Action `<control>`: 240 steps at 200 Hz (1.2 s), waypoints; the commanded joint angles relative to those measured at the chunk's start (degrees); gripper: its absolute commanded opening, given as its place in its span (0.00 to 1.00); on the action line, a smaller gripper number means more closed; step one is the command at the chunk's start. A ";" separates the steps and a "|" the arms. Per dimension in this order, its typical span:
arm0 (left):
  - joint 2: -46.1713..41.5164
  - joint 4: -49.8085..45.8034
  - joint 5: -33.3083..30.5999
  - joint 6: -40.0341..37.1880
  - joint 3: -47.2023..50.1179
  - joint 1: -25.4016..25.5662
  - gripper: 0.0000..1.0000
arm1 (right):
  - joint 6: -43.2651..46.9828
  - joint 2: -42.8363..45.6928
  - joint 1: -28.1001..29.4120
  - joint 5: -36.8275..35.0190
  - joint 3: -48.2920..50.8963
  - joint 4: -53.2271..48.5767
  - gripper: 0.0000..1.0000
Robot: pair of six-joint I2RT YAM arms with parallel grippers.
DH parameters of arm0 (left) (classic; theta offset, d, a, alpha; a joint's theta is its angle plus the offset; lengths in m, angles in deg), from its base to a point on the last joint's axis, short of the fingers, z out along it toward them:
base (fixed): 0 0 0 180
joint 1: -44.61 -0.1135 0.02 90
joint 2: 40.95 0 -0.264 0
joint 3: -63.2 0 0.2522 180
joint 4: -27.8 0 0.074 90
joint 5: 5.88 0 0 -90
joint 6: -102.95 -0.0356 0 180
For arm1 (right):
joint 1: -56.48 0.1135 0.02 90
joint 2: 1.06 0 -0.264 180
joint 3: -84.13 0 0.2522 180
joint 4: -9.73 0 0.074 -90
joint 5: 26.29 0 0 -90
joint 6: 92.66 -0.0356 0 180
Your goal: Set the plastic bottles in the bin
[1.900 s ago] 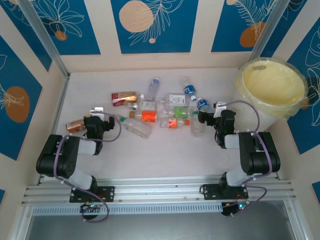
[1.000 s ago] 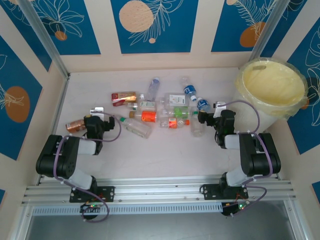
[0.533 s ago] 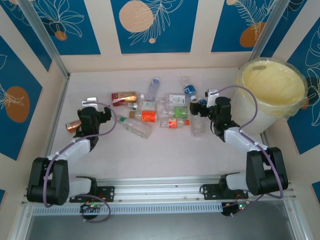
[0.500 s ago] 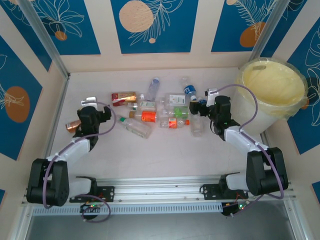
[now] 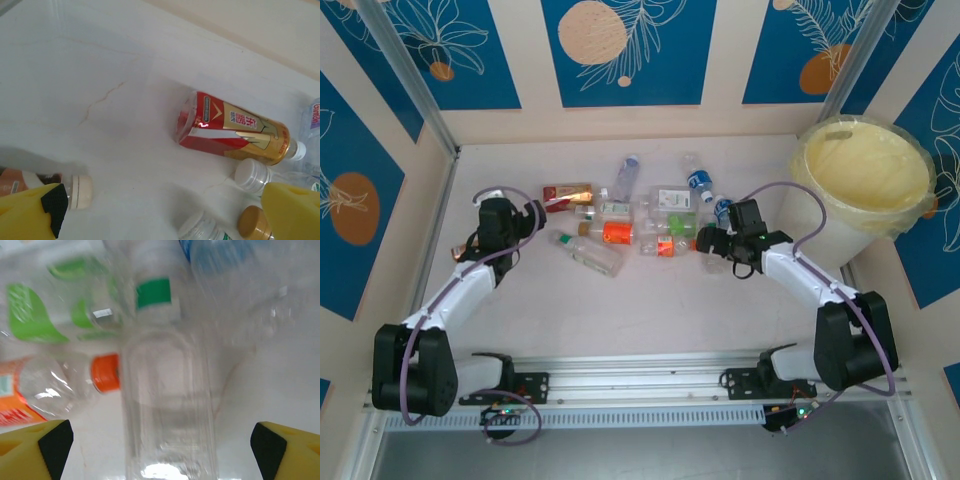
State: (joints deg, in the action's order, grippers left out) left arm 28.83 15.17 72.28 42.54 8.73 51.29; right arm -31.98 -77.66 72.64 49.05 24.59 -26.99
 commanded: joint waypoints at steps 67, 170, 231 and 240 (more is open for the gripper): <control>0.55 -3.76 -3.37 4.30 -0.60 0.09 1.00 | 1.43 -13.45 1.60 -5.92 -10.21 -4.84 0.80; 2.03 -5.68 -3.03 4.49 -2.19 -0.10 1.00 | 2.03 -13.82 4.57 -11.99 -9.72 -5.64 0.53; 2.37 -4.05 -0.03 7.05 -3.97 -0.17 1.00 | 7.10 3.54 6.82 -8.39 -1.14 1.54 0.45; 2.53 -3.62 0.06 7.61 -3.96 -0.25 1.00 | 8.12 5.96 6.77 -7.31 -0.80 2.44 0.43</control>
State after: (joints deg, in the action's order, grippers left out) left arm 30.78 10.34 71.06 48.05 6.52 51.27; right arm -27.52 -77.73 79.15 39.24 22.10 -29.18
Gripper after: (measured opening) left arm 0.999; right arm 0.537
